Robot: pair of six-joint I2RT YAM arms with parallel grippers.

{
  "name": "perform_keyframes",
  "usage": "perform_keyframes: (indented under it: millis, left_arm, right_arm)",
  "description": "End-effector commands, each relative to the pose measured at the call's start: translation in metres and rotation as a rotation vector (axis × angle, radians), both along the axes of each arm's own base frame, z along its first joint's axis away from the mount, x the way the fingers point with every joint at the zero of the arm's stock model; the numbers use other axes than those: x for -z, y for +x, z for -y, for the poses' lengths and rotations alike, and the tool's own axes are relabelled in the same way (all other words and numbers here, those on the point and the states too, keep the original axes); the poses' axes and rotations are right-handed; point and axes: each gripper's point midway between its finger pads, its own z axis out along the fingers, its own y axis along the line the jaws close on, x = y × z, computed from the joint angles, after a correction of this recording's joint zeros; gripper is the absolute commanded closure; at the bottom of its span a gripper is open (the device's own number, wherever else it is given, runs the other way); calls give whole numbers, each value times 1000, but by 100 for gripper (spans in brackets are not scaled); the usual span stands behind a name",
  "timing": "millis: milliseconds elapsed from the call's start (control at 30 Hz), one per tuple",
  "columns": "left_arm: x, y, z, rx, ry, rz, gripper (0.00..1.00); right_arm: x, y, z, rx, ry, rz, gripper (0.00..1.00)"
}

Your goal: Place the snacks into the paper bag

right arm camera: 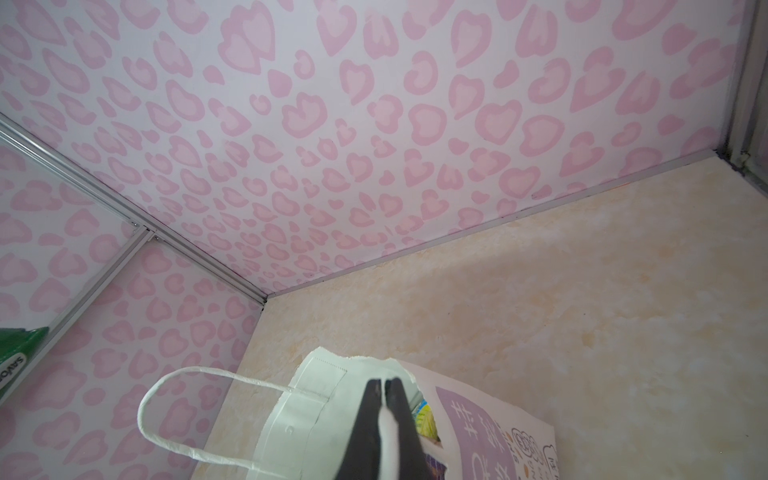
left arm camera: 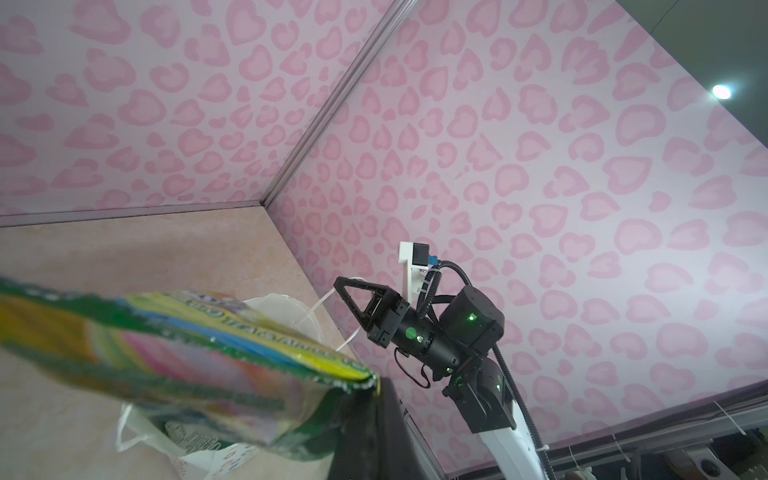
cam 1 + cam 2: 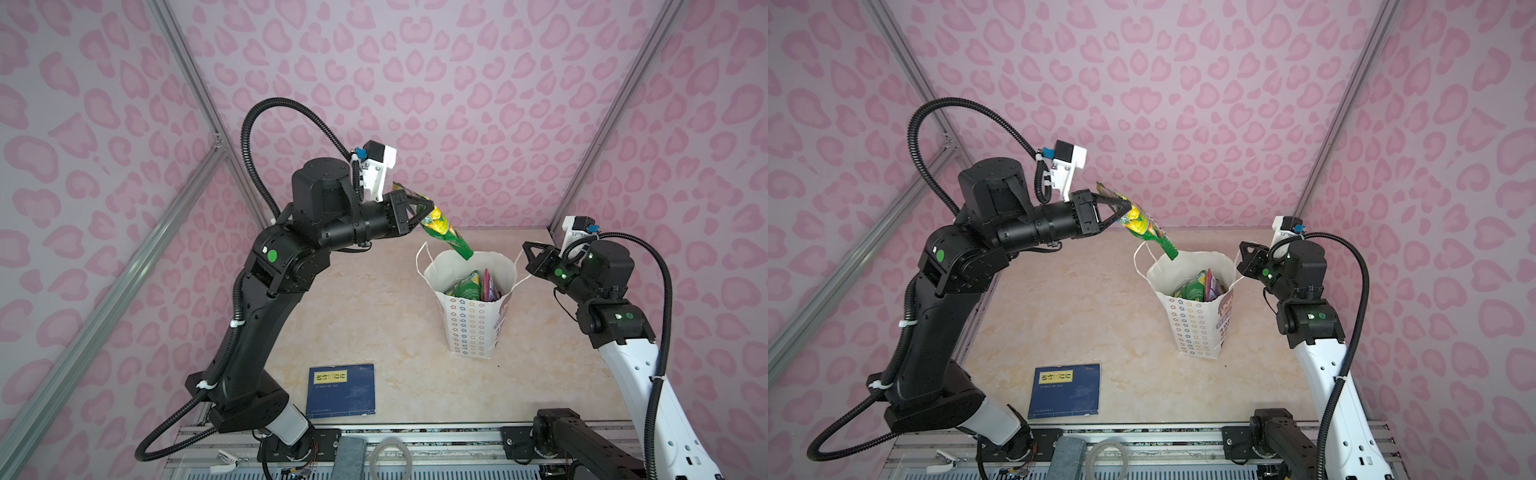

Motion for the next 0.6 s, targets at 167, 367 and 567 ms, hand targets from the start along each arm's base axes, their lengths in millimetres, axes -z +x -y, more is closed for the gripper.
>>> perform_keyframes:
  millis: [167,367,567]
  left_arm:
    - [0,8,45,72,-38,8,97]
    - [34,22,78,110,5,-60,97]
    - [70,43,94,78,74,-107,97]
  right_arm:
    - [-21,2,-2,-14,-5,88,100]
    - [-20,2,-2,-16,-2,86,100]
    - [-21,1,-1,-12,-9,87,100]
